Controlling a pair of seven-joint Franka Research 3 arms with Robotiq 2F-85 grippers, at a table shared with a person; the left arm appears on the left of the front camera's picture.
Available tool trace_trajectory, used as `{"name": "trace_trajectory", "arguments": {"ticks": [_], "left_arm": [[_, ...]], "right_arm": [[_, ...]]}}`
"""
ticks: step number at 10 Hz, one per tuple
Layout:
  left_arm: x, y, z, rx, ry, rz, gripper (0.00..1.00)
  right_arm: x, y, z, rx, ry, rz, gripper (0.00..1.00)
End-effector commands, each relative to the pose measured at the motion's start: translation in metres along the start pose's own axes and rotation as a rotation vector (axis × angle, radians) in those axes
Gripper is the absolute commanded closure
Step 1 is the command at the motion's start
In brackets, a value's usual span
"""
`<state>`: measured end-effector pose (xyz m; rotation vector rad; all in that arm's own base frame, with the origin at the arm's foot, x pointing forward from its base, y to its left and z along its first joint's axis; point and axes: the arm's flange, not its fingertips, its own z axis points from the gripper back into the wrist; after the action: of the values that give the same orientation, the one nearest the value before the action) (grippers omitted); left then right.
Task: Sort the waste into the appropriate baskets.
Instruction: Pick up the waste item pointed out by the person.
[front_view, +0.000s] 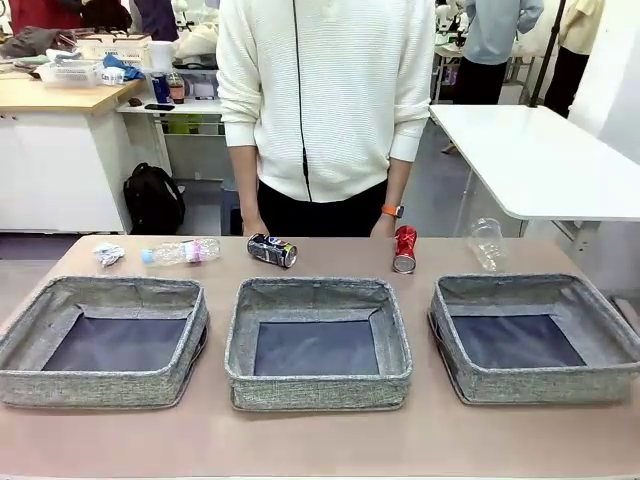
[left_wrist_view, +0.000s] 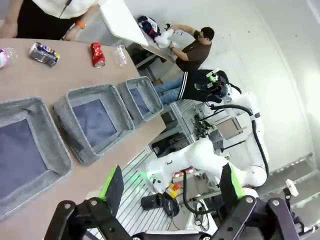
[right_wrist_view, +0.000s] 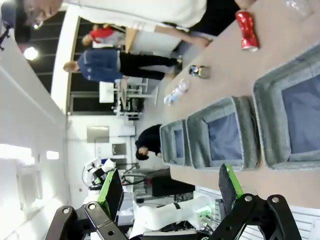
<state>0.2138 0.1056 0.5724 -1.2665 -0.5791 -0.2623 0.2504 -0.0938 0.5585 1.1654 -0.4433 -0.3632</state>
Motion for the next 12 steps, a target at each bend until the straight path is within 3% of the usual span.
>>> {"name": "trace_trajectory", "arguments": {"ticks": [1, 12], "left_arm": [[0.0050, -0.0147, -0.0017, -0.080, -0.014, -0.061, 0.00], [0.0050, -0.0147, -0.0017, -0.080, -0.014, -0.061, 0.00]], "right_arm": [[-0.0227, 0.0390, -0.0004, 0.028, 0.003, 0.053, 0.00], [-0.0227, 0.0390, -0.0004, 0.028, 0.003, 0.053, 0.00]]}}
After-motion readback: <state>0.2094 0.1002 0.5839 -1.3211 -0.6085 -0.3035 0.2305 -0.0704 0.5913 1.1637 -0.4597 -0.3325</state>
